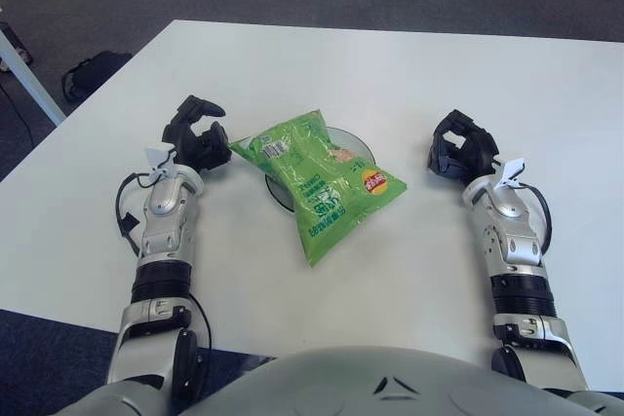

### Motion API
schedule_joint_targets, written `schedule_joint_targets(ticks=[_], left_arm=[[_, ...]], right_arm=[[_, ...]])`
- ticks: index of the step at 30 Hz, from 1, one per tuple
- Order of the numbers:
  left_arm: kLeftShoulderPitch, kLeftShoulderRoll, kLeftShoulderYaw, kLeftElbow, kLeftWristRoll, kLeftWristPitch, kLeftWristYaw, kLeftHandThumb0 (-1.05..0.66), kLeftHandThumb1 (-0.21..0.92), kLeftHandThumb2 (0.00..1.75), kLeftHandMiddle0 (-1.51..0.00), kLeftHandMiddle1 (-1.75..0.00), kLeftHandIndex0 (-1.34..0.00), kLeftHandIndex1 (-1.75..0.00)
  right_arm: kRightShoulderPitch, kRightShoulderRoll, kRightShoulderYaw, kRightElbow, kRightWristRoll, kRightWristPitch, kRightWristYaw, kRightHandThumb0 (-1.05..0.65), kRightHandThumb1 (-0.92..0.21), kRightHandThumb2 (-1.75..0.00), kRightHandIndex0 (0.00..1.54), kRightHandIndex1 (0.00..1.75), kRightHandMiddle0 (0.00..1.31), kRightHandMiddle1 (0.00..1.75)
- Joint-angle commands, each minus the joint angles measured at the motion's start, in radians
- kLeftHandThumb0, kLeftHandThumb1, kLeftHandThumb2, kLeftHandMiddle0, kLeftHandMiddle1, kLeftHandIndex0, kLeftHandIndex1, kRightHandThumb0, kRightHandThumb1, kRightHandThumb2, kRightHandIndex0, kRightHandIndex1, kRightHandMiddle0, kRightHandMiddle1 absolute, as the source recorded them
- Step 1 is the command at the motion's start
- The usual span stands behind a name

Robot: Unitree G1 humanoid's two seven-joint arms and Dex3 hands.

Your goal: Put the snack into the plate.

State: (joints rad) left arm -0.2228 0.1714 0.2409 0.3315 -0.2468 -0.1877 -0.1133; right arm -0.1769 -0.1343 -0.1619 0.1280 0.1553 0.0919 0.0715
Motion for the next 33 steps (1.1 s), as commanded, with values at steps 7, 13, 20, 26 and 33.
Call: schedule_joint_targets(ticks=[7, 13, 20, 26, 33], left_arm=[[0.054, -0.067, 0.005, 0.063, -0.013, 0.026, 0.026, -0.47, 0.35, 1.28, -1.32, -1.75, -0.59, -1.75], [0.047, -0.067, 0.009, 0.074, -0.011, 0.023, 0.033, -0.47, 0.35, 1.28, -1.32, -1.75, -0.59, -1.75], [0.036, -0.063, 0.012, 0.097, -0.013, 0.016, 0.027, -0.47, 0.35, 1.27, -1.32, -1.75, -0.58, -1.75], [0.028, -0.065, 0.016, 0.112, -0.014, 0.014, 0.031, -0.47, 0.35, 1.27, -1.32, -1.75, -0.58, -1.75], [0.021, -0.071, 0.022, 0.123, -0.019, 0.01, 0.029, -0.47, 0.35, 1.28, -1.32, -1.75, -0.59, -1.75]], right_arm=[[0.04, 0.044, -0.008, 0.075, 0.011, -0.019, -0.02, -0.48, -0.32, -1.31, 0.96, 1.75, 0.61, 1.75], [0.034, 0.044, -0.006, 0.091, 0.009, -0.028, -0.021, -0.48, -0.32, -1.31, 0.96, 1.75, 0.61, 1.75], [0.029, 0.044, -0.005, 0.108, 0.01, -0.041, -0.018, -0.48, -0.31, -1.32, 0.98, 1.75, 0.61, 1.75], [0.024, 0.047, -0.008, 0.122, 0.017, -0.048, -0.016, -0.48, -0.31, -1.32, 0.99, 1.75, 0.62, 1.75], [0.018, 0.047, -0.01, 0.136, 0.02, -0.058, -0.018, -0.48, -0.31, -1.32, 0.98, 1.75, 0.62, 1.75]])
